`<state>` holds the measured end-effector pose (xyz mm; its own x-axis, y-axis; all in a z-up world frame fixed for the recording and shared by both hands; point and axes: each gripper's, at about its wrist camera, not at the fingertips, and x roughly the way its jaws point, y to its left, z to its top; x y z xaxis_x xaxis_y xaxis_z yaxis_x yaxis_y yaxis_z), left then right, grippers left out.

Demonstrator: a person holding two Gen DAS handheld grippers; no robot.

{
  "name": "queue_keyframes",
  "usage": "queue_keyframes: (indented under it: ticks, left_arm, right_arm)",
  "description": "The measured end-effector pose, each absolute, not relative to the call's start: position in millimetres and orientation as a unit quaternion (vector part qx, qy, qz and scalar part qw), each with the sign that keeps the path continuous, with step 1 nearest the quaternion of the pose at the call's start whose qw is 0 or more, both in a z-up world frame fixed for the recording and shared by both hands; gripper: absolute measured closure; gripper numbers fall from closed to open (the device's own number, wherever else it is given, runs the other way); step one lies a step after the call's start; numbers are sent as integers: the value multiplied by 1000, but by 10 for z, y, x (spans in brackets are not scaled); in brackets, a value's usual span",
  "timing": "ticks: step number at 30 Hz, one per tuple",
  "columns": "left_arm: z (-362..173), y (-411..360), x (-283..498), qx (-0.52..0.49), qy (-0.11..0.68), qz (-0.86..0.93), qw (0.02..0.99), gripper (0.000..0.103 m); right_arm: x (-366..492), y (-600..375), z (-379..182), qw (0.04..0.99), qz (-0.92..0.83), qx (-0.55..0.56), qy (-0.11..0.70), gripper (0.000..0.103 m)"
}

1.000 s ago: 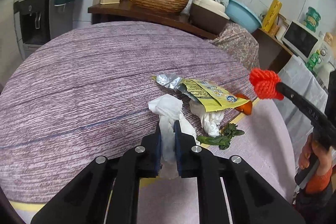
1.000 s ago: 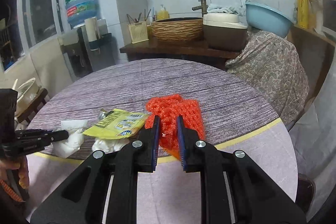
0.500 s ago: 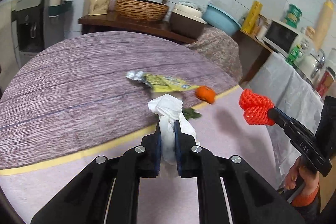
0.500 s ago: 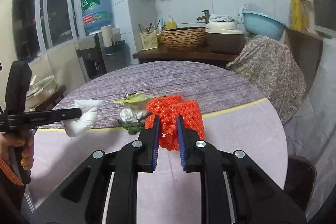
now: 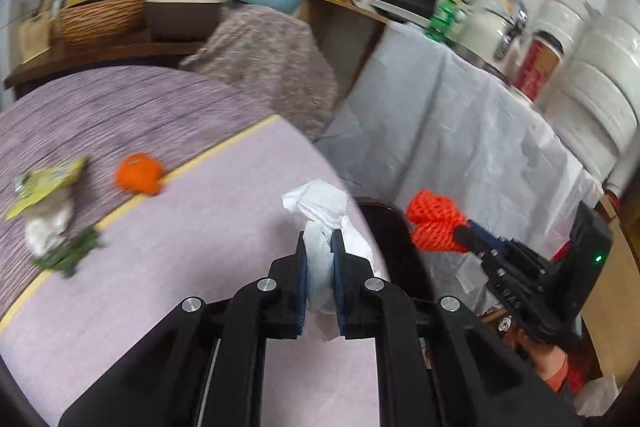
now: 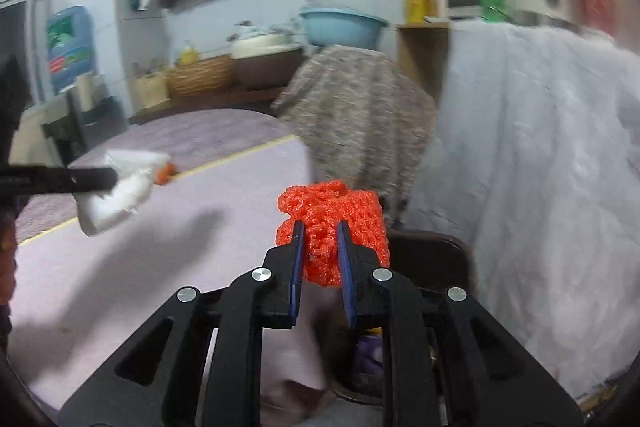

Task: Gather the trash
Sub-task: 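Carry the net and tissue over the black bin and open both tools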

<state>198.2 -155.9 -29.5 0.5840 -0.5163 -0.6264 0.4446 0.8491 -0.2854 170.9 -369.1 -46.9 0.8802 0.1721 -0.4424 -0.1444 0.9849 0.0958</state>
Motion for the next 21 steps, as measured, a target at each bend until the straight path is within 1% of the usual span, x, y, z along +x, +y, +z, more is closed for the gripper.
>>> queue_keyframes:
  ticks: [3,7,11,14,18,19,20,21]
  left_arm:
    - [-369,-1978,2094,-28,376,-288,880,91]
    - [-552,-2495,2311,-16,409,-307,860,91]
    - [-763,-2990,2437,18,429,-311,848,91]
    - [-947,-3297,2521,43,441,-304,843,91]
    - [-1166,-3516,2599,59,463,-297,833,91]
    - [-1222,-3558,2601,63,466,-297,831,83]
    - [-1258,-3593,2613,67,468,-294,831,68]
    - [-1277,-3621,2619,70,467,-290,833,58]
  right_arm:
    - [1741,-3954,-685,966,46,43,250,86]
    - [1769,-4223,-975,959,19,70,276,86]
    - [1778,-4387,-1165,953,5,83,293,86]
    - [1782,-4473,-1255,950,-1,92,298,86]
    - [1818,-4529,-1403,946,0,94,311,86]
    - [1828,-4532,-1442,945,0,95,314,85]
    - [1860,-4533,-1458,944,1,97,315,82]
    - [1878,-4531,-1493,943,0,97,317,75]
